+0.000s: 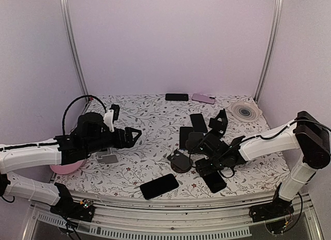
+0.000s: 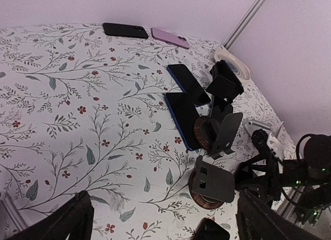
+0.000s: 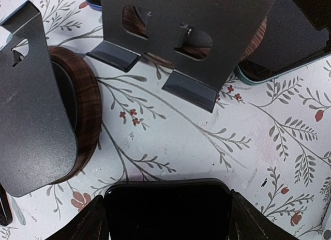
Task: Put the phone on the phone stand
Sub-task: Pick up the phone at the center of the board, then place the phone on the phone stand.
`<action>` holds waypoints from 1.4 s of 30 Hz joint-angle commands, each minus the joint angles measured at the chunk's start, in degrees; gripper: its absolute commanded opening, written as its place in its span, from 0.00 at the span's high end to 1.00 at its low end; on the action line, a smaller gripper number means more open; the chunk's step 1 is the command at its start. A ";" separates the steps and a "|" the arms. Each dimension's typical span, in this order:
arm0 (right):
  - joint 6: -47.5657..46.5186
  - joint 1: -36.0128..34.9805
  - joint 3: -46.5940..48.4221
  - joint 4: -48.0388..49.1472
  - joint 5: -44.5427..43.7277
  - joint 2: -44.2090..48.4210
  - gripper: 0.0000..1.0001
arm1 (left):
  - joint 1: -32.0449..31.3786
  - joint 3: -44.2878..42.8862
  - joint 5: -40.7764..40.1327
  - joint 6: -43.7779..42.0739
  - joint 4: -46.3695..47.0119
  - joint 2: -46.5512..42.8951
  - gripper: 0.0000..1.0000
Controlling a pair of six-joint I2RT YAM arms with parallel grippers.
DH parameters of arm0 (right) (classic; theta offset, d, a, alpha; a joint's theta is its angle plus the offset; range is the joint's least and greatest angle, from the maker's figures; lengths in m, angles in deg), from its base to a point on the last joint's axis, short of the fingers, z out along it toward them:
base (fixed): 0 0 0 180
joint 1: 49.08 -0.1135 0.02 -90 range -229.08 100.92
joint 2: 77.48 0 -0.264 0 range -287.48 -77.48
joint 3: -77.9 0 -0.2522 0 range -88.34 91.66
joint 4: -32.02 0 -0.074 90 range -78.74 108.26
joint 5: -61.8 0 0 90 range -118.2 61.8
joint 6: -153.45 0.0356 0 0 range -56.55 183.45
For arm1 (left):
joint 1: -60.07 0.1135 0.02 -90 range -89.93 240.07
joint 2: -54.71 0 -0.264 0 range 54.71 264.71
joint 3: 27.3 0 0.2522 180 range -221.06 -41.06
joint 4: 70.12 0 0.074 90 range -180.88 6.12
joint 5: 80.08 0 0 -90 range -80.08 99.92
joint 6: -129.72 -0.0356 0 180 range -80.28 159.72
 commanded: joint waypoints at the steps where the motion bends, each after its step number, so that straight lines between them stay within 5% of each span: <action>1: 0.99 0.09 -1.58 -4.76 1.83 -1.71 0.29 | -0.79 0.40 -0.66 0.05 -0.86 -1.33 0.03; 14: 2.35 0.13 -1.36 -5.72 -3.24 4.30 0.49 | -0.81 0.51 -0.95 0.09 -1.08 -1.56 0.03; 42: 5.73 2.30 -3.61 -7.83 -15.88 23.99 0.52 | -0.81 0.02 -0.48 0.11 -0.60 -0.51 0.03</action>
